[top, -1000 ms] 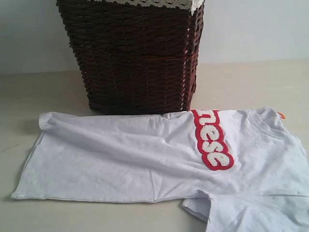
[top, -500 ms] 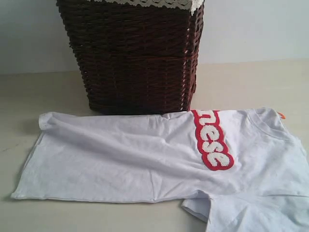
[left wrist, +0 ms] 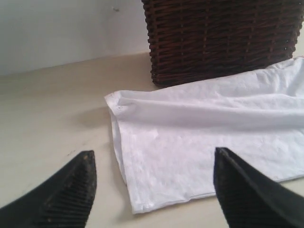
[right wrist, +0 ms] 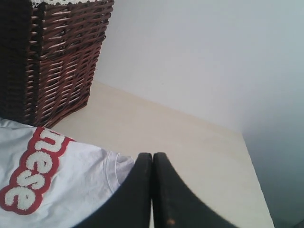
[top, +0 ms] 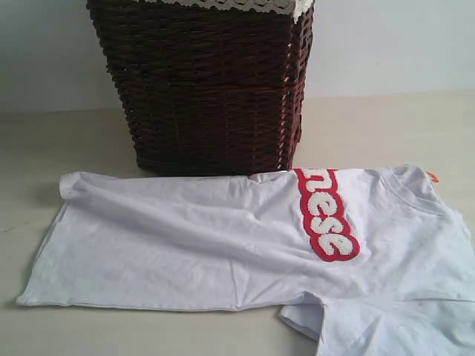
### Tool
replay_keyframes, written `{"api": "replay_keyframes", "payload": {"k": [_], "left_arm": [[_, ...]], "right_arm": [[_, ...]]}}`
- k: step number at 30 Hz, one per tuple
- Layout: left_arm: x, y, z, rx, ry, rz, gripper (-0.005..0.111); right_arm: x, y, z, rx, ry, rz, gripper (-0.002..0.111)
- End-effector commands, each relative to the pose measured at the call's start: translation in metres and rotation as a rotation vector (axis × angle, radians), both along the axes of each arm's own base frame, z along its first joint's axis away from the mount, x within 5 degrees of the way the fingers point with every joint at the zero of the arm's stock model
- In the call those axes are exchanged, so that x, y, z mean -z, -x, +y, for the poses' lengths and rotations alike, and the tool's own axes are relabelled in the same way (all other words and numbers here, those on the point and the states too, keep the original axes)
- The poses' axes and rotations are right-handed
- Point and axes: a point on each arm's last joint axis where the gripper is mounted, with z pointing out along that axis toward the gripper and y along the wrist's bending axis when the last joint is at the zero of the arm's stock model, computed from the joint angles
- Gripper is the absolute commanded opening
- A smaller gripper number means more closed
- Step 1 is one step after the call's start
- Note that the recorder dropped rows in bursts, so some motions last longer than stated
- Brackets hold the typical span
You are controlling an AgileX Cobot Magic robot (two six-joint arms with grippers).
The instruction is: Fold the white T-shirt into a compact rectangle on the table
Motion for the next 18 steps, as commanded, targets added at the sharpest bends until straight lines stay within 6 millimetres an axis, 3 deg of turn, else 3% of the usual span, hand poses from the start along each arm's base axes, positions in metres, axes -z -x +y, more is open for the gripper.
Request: {"api": "replay_keyframes", "payload": {"k": [1,3,18], "left_arm": [[0.0009,-0.0019,0.0114,-0.038,-0.342,-0.066,0.067],[0.0011,-0.0023,0.0146,-0.046,-0.444,-0.075,0.067],[0.0021,-0.002,0.0154,-0.061,-0.439,-0.059,0.067]], "right_arm": [[-0.0022,0.0003,-0.0001,0.012,-0.019,-0.011,0.0],[-0.0021,0.0003,0.0,0.016,-0.035,-0.008,0.0],[-0.0012,0.0005,-0.0007,0.02,-0.021,0.0,0.0]]}}
